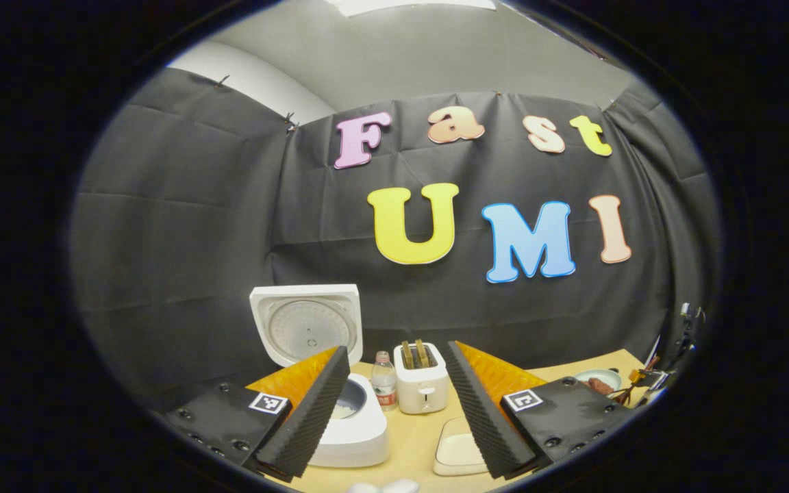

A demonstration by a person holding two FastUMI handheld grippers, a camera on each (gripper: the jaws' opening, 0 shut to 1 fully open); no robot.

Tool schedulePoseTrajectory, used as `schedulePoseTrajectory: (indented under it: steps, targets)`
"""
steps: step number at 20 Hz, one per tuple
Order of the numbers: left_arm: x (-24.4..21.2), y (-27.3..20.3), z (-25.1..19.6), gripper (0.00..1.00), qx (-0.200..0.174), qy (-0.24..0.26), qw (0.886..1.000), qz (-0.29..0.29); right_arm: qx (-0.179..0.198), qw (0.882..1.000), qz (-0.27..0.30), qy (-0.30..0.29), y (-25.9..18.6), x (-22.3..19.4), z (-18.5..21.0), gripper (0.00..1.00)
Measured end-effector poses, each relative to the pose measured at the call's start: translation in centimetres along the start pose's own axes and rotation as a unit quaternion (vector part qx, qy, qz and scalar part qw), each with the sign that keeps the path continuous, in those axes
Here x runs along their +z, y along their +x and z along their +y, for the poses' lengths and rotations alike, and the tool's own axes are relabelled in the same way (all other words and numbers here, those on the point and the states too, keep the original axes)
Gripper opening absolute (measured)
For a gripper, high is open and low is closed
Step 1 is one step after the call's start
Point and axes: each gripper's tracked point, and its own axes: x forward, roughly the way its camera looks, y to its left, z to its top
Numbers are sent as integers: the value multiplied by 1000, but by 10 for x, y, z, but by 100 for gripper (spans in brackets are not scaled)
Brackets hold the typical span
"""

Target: Close the left gripper, press the button to open the rice cooker; take a wooden spoon from the chopstick holder with the right hand, scoop a spoonful of rice and pour it into the rice cooker, then put the wooden spoon back into the chopstick holder.

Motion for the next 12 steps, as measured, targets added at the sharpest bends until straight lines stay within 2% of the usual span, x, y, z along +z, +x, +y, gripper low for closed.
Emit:
schedulePoseTrajectory:
  steps: [1,2,4,5,12]
  targets:
    - [-1,0,2,99,0,-1,1000,0,-1,1000,3,3,-2,-3,2,23]
    - [-1,1,2,99,-1,-3,1000,1,6,1000,4,2,-2,-2,7,18]
    - [-2,0,4,99,-2,-3,1000,2,13,1000,1,-23,-8,0,14,18]
    - [-2,0,5,99,-2,-3,1000,2,3,999,0,-35,-10,-1,13,18]
    - [-3,-2,30,98,5,-3,1000,0,-5,998,-24,-63,-30,27,28,18]
